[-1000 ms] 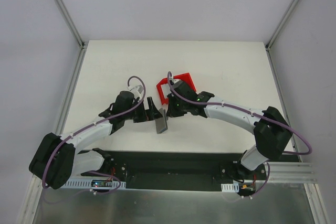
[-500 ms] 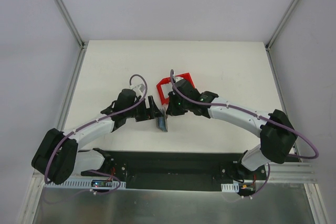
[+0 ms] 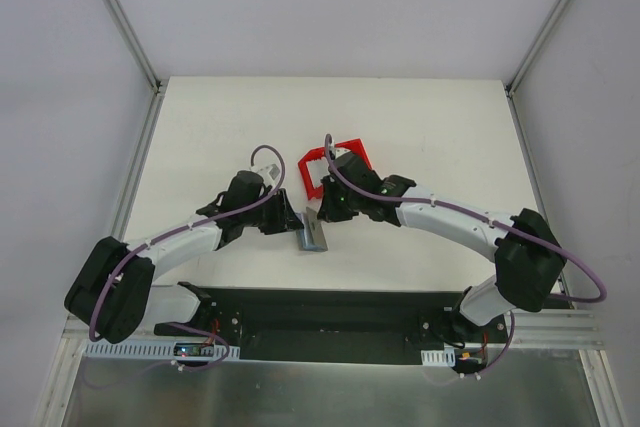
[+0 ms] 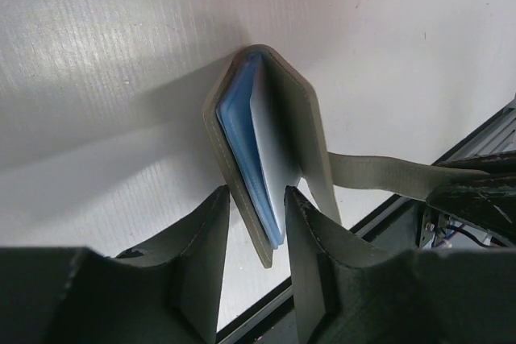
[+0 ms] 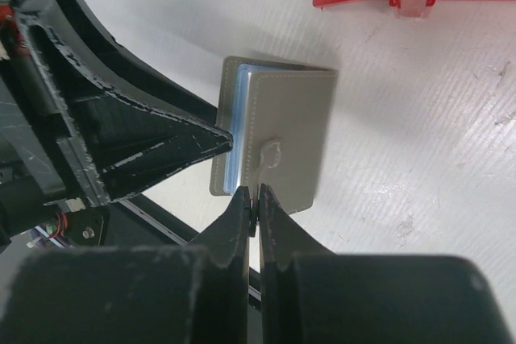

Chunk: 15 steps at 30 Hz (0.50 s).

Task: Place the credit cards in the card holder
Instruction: Turn over the card slot in the card holder.

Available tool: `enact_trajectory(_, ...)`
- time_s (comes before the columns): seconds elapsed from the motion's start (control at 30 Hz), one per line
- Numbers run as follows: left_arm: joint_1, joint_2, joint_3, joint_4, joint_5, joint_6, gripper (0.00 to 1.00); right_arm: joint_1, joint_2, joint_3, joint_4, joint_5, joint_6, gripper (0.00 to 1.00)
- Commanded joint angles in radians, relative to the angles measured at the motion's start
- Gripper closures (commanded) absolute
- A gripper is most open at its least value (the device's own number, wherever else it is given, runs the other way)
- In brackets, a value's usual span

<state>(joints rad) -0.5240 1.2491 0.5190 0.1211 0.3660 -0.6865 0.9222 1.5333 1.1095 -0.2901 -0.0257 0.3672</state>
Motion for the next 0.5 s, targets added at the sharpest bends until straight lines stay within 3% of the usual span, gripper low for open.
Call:
enact_trajectory(0.0,-0.01,0.0,0.036,0.009,0.017,0.024,0.69,-0.002,-0.021,-0.019,0.0,0.02,0.019,1.0)
enact_trajectory(0.23,-0.011,0.018,0.036,0.032,0.028,0.028,0.83,-0.003,-0.019,-0.017,0.0,0.02,0.021,1.0)
enact_trajectory(0.47,-0.013,0.052,0.038,0.077,0.06,0.018,0.84,-0.005,-0.016,-0.019,-0.001,0.02,0.019,1.0)
